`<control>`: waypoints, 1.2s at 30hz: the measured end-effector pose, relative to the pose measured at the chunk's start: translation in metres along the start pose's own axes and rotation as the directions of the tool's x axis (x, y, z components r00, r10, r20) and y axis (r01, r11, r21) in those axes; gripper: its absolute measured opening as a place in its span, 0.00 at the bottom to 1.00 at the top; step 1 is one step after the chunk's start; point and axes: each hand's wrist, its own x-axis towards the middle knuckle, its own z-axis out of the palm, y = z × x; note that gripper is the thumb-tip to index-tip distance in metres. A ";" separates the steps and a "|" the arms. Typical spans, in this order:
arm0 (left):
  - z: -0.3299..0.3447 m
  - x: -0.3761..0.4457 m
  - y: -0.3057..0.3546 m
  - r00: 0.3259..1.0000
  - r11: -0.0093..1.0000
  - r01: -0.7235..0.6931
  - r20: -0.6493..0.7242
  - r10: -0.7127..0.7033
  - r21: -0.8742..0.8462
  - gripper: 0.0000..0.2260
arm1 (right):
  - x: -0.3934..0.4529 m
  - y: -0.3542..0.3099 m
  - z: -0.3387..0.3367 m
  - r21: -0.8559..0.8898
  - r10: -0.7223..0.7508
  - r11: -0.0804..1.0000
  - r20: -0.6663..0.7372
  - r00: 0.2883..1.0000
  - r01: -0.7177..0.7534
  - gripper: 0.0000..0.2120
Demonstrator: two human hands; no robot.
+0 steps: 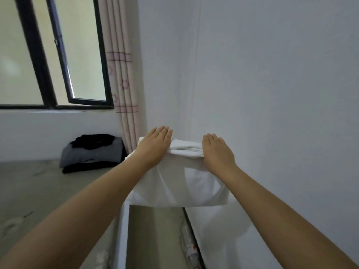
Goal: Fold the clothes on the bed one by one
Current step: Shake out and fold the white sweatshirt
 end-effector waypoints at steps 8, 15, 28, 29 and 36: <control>0.085 0.089 -0.126 0.977 0.980 0.193 0.076 -0.197 0.053 0.25 | 0.188 -0.065 0.052 0.129 -0.203 0.971 0.010 0.979 0.200 0.22; 0.169 0.147 -0.210 0.928 0.943 0.322 0.168 -0.332 0.082 0.27 | 0.318 -0.119 0.116 0.206 -0.352 0.917 0.025 0.935 0.340 0.20; 0.350 0.284 -0.377 0.744 0.844 0.503 0.403 -0.533 0.187 0.27 | 0.599 -0.235 0.266 0.347 -0.609 0.769 0.142 0.781 0.537 0.14; 0.362 0.287 -0.392 0.718 0.831 0.522 0.427 -0.550 0.194 0.27 | 0.617 -0.250 0.275 0.356 -0.634 0.751 0.155 0.757 0.556 0.13; 0.444 0.330 -0.523 0.655 0.768 0.598 0.414 -0.632 0.228 0.25 | 0.752 -0.364 0.327 0.388 -0.719 0.680 0.182 0.671 0.623 0.12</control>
